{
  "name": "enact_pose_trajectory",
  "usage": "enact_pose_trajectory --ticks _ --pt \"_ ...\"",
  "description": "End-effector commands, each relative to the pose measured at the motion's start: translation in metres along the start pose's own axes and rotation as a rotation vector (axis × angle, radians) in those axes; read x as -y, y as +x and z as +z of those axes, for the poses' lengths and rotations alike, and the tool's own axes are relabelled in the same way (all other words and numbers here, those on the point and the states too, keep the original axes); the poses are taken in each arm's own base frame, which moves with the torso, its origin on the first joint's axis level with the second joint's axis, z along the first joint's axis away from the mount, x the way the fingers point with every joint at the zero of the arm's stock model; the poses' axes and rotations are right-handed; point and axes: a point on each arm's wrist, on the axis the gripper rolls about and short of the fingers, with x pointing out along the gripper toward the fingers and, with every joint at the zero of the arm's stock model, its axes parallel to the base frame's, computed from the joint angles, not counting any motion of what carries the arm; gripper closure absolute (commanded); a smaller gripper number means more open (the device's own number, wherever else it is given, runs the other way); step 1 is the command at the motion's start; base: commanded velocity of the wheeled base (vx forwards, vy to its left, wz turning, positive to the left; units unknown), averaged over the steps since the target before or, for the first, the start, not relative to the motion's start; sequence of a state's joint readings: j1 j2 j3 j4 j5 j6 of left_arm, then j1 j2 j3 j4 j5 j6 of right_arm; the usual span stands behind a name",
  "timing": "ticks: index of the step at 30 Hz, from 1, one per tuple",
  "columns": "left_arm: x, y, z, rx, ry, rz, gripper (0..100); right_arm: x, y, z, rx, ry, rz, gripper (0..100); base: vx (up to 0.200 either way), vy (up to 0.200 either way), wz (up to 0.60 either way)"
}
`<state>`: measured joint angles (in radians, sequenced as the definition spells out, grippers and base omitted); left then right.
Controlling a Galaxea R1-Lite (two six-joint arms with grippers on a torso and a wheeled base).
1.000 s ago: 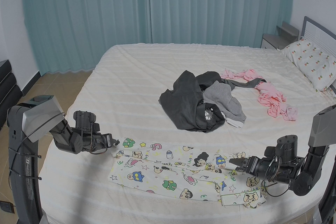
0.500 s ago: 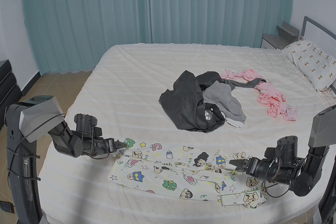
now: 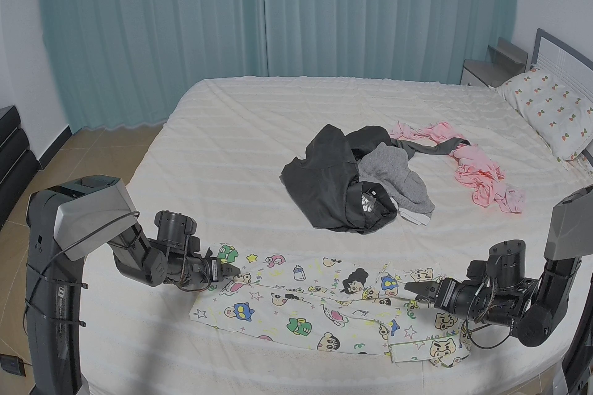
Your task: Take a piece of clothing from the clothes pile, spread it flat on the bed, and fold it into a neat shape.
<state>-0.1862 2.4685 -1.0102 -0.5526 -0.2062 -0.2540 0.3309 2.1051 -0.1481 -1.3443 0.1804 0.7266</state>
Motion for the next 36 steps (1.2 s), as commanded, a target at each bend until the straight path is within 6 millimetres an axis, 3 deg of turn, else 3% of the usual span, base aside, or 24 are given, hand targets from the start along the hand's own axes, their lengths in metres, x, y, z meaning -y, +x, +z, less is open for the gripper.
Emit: enact_pose_trajectory --ticks 1,14,34,36 --pt "0.000 0.003 -0.004 -0.031 0.013 0.004 100 0.000 0.000 0.000 0.001 -0.002 0.002 0 0.000 0.000 0.00" --pt "0.002 -0.008 -0.007 -0.048 0.020 0.007 100 0.001 -0.001 0.002 0.009 0.006 -0.001 0 0.000 0.000 0.00" --pt "-0.028 -0.058 0.017 0.029 -0.064 0.070 100 0.003 -0.004 0.011 0.071 0.053 0.024 0 0.000 0.000 0.00" --pt "-0.033 -0.072 0.022 0.029 -0.081 0.086 100 0.002 -0.005 0.011 0.080 0.061 0.034 0 0.000 0.000 0.00"
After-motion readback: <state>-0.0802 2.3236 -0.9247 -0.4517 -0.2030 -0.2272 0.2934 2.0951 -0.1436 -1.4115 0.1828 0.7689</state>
